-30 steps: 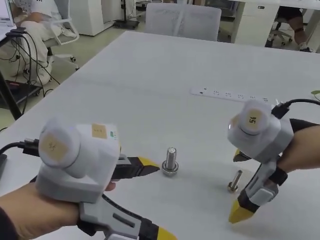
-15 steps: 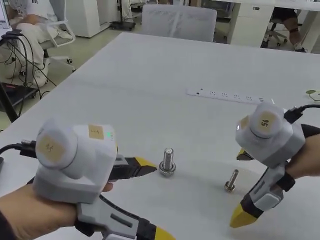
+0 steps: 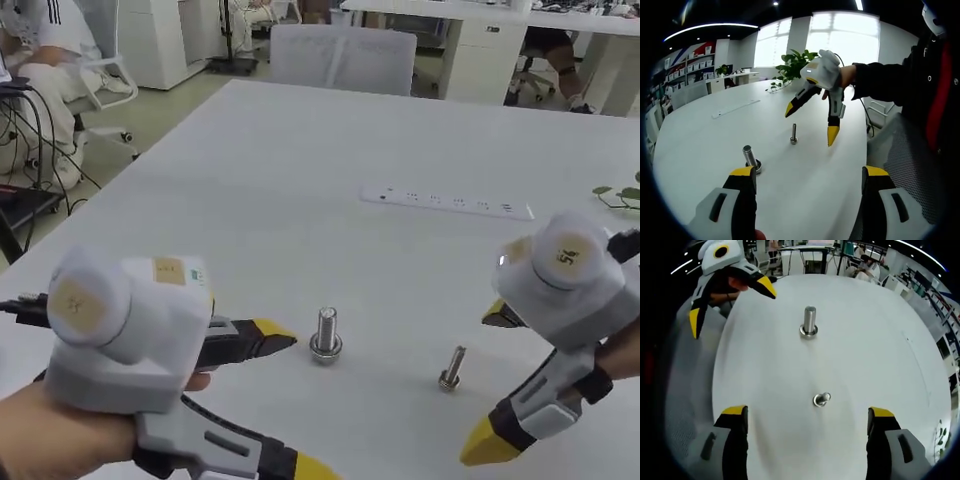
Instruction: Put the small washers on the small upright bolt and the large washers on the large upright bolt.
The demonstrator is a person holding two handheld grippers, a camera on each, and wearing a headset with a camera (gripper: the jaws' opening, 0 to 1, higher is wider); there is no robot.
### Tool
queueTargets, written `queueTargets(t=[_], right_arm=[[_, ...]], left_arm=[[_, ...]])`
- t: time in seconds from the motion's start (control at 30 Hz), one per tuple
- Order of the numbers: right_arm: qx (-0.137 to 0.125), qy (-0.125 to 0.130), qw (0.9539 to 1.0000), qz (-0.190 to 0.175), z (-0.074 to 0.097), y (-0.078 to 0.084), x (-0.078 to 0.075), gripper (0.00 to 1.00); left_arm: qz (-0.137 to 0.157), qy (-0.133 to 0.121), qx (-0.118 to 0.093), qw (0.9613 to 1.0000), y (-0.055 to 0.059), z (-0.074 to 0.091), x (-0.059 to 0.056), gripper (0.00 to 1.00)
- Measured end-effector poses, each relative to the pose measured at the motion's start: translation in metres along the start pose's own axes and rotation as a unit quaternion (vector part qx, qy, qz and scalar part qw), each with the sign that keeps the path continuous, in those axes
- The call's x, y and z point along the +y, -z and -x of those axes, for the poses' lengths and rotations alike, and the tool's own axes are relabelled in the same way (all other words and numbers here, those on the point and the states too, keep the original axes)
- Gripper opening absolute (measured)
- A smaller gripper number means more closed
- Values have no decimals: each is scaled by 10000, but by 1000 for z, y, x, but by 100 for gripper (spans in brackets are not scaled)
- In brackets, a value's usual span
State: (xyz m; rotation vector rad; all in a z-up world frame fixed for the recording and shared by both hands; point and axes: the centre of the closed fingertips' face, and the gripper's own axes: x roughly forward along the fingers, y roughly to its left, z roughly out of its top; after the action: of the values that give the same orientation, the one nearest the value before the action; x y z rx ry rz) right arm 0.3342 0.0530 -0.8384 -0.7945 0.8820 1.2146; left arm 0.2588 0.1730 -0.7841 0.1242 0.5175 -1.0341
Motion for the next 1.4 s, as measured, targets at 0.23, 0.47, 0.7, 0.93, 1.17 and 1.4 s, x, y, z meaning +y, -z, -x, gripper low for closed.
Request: queueTargets(t=[0.23, 0.47, 0.7, 0.93, 1.17, 1.4], right_arm=[[-326, 146, 9993, -125, 9, -6, 6, 100], [-674, 263, 9969, -325, 19, -6, 19, 100], [-1002, 455, 9925, -536, 28, -8, 30, 100], [-1258, 599, 9874, -748, 35, -6, 41, 100], [-1486, 706, 9816, -971, 38, 1, 51, 100], [-1742, 783, 9743, -1197, 38, 4, 59, 100]], left_arm=[[39, -99, -63, 9999, -2, 5, 2, 87], [65, -214, -145, 9996, -5, 13, 3, 87], [92, -302, -175, 9993, -2, 21, 3, 88], [162, -367, -199, 9990, 3, 27, 3, 88], [220, -429, -241, 9985, 3, 30, 6, 89], [274, -468, -207, 9983, 9, 30, 7, 89]])
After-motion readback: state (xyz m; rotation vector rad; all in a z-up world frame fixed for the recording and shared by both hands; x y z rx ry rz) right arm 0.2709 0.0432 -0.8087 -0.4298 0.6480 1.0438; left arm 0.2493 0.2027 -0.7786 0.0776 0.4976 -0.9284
